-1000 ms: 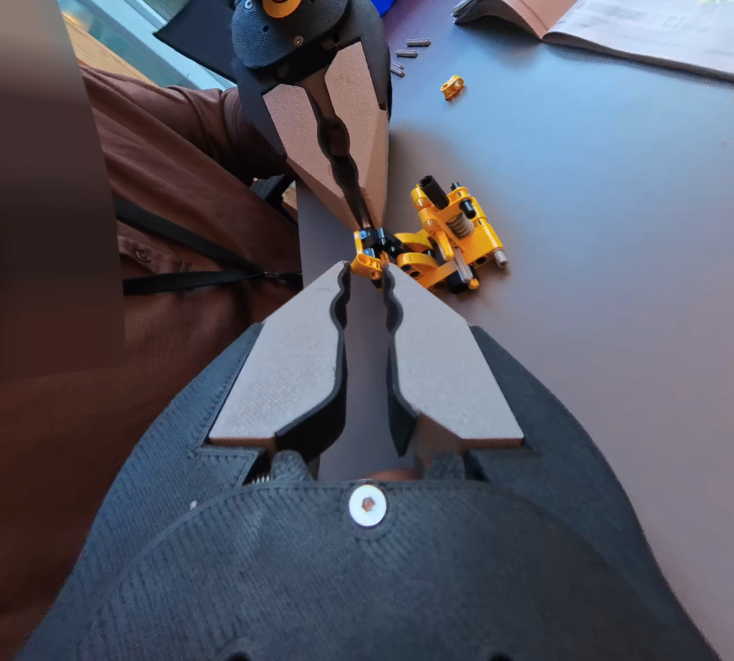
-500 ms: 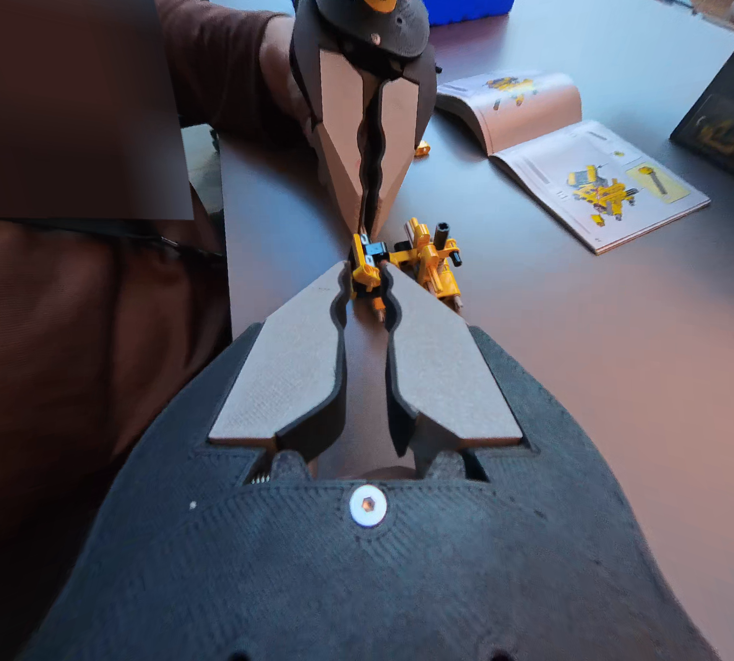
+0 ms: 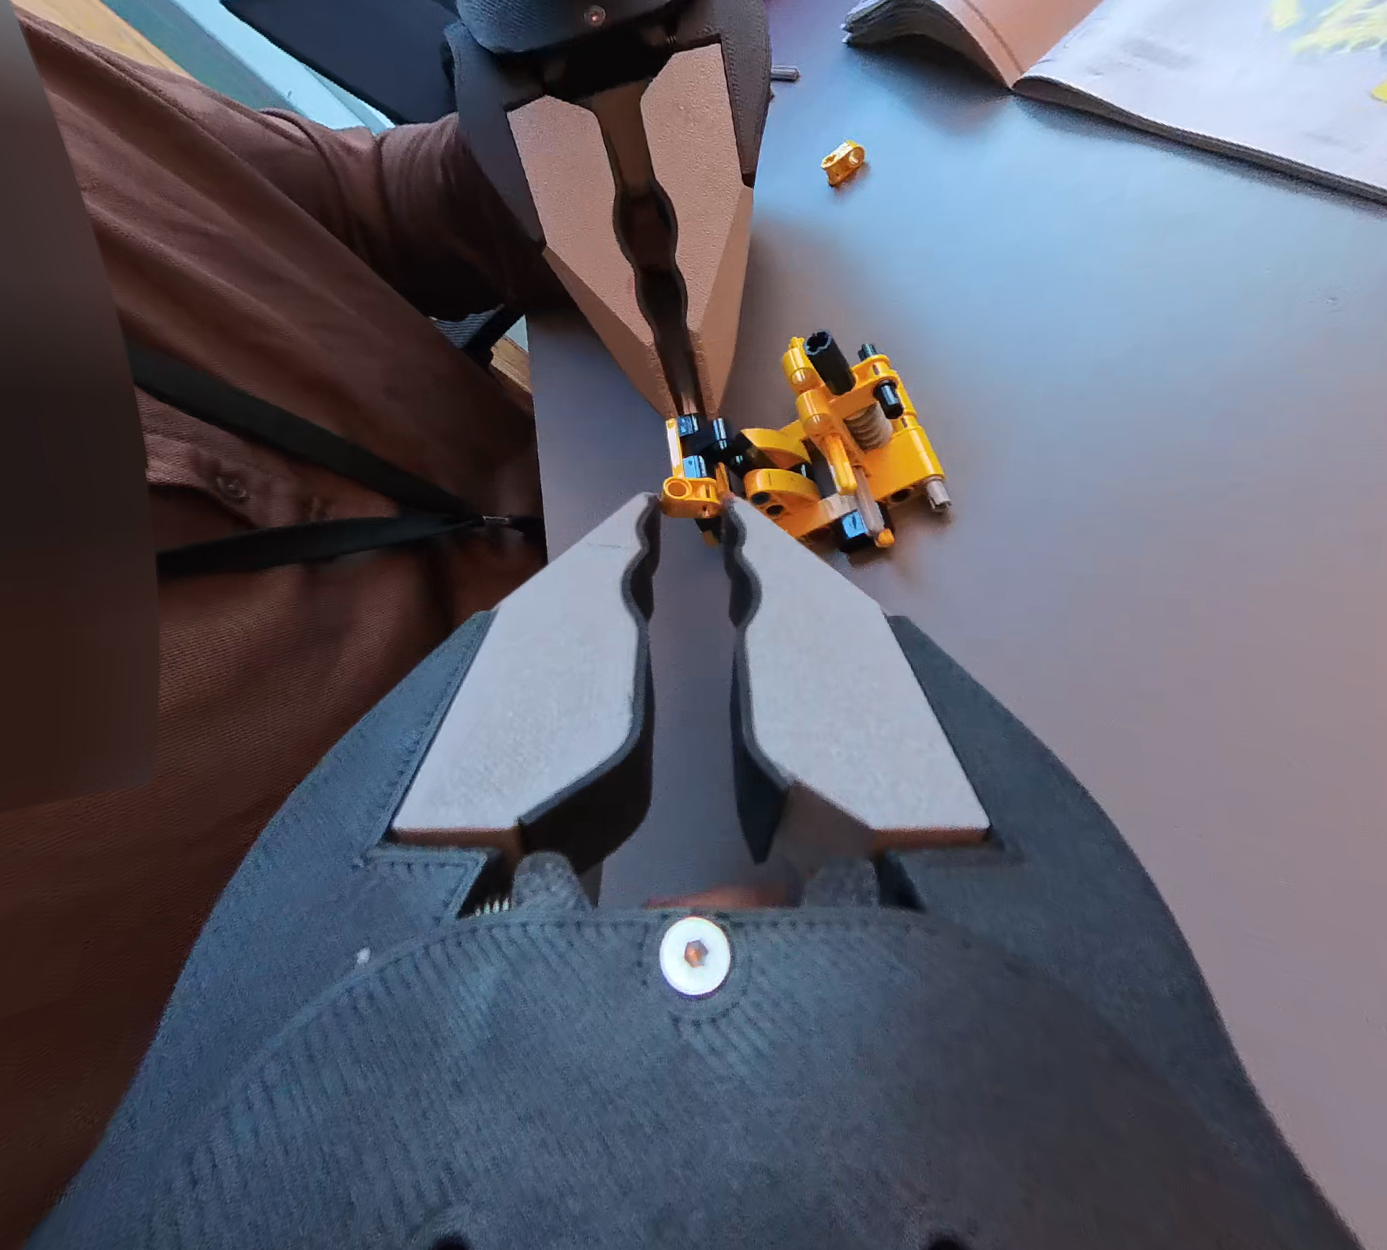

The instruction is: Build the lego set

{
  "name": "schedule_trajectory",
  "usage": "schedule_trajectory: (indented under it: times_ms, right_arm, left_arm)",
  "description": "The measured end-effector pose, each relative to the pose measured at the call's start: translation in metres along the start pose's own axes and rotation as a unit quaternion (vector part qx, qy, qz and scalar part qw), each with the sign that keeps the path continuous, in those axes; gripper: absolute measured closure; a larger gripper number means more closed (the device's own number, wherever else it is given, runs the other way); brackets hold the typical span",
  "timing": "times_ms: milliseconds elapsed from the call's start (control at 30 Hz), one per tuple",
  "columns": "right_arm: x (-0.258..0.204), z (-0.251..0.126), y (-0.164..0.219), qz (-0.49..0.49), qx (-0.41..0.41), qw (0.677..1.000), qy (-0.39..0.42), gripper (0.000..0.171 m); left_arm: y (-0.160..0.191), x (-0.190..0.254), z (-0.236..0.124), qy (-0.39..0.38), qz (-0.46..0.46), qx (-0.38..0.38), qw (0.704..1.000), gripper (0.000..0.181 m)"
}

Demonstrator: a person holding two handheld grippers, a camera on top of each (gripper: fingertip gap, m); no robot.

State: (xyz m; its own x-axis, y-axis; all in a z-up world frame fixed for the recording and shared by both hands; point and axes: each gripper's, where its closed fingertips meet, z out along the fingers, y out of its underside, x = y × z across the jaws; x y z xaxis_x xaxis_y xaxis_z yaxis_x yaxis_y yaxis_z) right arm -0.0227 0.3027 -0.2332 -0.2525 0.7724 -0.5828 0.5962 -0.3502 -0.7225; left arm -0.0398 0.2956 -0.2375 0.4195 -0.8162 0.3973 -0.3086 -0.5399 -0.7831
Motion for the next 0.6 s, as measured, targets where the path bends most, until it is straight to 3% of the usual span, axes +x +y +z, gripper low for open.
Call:
schedule_trajectory:
  times_ms: [467,600]
  right_arm:
    - [0.0045,-0.0077,-0.0026,-0.065,0.006,0.997,0.044,0.16]
    - [0.0033,-0.0096,-0.0041,-0.053,0.013,0.998,0.03,0.16]
  left_arm:
    - [-0.002,-0.002,0.0005,0.009,-0.018,0.003,1.0,0.172]
    - [-0.0025,-0.0086,0.0032,-0.006,-0.031,-0.001,1.0,0.15]
